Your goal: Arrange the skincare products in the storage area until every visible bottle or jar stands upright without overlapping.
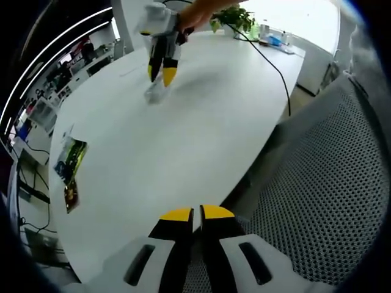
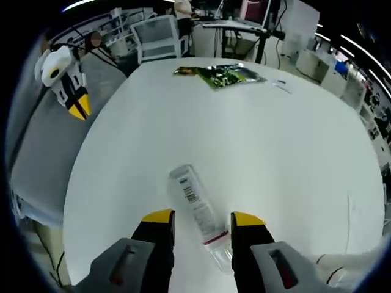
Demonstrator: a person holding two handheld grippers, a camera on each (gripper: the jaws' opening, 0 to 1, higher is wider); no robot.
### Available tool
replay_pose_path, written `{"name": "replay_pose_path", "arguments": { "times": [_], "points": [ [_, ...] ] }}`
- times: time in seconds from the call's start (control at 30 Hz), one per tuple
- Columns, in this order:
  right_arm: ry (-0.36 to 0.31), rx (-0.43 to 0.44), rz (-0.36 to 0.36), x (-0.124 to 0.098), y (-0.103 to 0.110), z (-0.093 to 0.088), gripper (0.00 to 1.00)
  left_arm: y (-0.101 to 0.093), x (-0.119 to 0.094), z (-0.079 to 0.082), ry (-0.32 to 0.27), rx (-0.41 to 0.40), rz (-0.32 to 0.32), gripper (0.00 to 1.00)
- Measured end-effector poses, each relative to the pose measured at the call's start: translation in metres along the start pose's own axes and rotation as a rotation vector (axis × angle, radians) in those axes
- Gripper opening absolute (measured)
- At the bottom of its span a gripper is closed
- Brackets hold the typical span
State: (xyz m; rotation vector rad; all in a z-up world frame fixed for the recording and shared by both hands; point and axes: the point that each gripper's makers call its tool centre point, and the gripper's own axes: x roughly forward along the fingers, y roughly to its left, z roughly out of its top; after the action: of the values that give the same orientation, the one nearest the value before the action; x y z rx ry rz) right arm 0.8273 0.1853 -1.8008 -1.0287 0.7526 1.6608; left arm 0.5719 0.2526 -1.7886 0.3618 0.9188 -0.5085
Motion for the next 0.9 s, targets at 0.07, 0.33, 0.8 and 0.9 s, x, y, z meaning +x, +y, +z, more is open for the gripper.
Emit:
{"name": "replay_pose_path", "arguments": {
  "times": [0.07,0.33,0.8,0.9],
  "points": [
    [0.017,-0.015,0.002,0.002,0.002,0.0,0.28,0.0,0.0,0.0,-0.001,-0.001,0.002,0.01],
    [0.067,-0.058,0.042,0.008,0.01,-0.006,0.15,0.004,-0.003,0.006,-0.037,-0.022,0.014,0.01],
    [-0.011,-0.205,-0.091,-0.002,0.041,0.011,0.14,0.005,-0.011,0.023,-0.133,-0.085,-0.009,0.0],
    [-0.031,-0.25,-0.115,-0.007,0.056,0.019,0.14,0.007,-0.011,0.023,-0.136,-0.109,-0.02,0.0]
  ]
}}
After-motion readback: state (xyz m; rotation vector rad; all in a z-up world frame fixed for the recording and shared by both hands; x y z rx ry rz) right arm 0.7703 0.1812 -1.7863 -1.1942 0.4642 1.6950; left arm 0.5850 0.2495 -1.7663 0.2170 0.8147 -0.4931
